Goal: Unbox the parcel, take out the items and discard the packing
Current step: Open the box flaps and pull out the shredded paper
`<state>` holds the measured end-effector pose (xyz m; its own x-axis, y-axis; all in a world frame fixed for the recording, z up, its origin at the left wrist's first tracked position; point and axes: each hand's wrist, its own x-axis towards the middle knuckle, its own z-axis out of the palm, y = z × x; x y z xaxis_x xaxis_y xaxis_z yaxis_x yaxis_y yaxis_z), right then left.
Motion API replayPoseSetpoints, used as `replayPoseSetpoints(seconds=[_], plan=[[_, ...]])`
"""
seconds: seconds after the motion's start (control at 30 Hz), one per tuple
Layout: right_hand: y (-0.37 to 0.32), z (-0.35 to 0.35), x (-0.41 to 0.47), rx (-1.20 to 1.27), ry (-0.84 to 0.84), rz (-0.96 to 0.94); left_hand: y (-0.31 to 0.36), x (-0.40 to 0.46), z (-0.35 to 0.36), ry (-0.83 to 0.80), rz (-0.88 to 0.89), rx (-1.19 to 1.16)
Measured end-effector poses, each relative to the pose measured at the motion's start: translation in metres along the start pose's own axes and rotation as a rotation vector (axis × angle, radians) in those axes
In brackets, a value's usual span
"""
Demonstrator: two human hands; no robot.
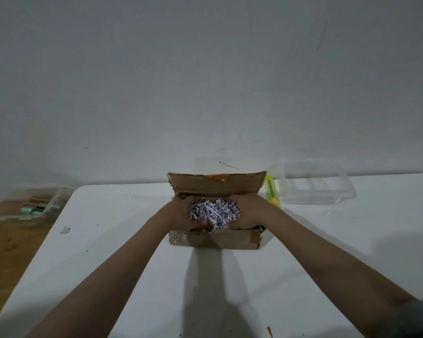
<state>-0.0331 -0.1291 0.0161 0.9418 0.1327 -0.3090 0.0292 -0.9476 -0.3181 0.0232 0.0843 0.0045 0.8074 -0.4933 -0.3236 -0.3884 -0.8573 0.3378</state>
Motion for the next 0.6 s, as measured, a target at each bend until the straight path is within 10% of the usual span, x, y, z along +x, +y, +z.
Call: replayPoseSetpoints(seconds=[0.6], plan=[[0.019,0.019,-0.016,0.322,0.562,-0.168,-0.014,-0.014,0.014,0.343,0.202,-0.148]])
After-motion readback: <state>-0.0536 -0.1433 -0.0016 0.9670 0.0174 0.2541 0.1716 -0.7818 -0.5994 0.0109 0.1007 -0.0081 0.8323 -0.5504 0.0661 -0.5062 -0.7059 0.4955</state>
